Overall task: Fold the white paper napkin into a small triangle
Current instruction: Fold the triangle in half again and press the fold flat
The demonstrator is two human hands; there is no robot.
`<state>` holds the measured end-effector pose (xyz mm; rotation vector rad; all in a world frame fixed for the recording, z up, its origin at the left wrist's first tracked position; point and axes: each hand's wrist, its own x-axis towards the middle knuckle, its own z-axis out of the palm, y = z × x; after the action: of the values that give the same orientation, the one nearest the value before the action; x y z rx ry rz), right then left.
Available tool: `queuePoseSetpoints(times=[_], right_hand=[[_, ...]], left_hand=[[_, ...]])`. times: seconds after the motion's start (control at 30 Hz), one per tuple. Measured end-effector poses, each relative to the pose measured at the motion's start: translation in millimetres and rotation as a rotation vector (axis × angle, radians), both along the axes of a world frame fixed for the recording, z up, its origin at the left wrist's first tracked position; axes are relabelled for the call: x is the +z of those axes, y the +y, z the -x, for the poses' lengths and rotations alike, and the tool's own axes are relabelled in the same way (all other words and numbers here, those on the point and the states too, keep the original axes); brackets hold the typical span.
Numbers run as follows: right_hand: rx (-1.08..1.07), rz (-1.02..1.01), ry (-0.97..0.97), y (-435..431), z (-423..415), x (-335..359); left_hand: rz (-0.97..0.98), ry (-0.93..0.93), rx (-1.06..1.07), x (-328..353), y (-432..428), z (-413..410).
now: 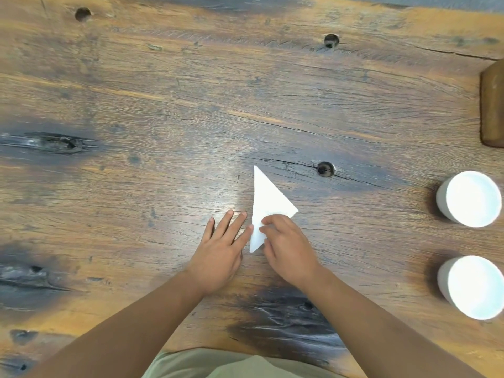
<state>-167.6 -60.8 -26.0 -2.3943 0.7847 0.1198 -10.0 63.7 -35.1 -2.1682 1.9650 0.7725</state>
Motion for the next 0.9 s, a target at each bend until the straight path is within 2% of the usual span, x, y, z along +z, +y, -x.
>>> queuePoseSetpoints(times=[0.27, 0.4, 0.67, 0.8, 0.9], right_hand=[[0.018, 0.042, 0.012, -4, 11, 1], [-0.064, 0.036, 0.045, -7, 17, -1], [-0.069, 0.053, 0.094, -15, 17, -7], [-0.001, 0.096, 0.108, -19, 21, -8], [0.015, 0.105, 0.107, -21, 22, -8]], left_hand=[[0.032, -0.034, -0.105, 4, 10, 22], [0.042, -0.061, -0.123, 0, 3, 31], [0.123, 0.055, -0.252, 2, -14, 57], [0.201, 0.155, -0.063, 12, -30, 37], [0.292, 0.144, 0.070, 13, -48, 19]])
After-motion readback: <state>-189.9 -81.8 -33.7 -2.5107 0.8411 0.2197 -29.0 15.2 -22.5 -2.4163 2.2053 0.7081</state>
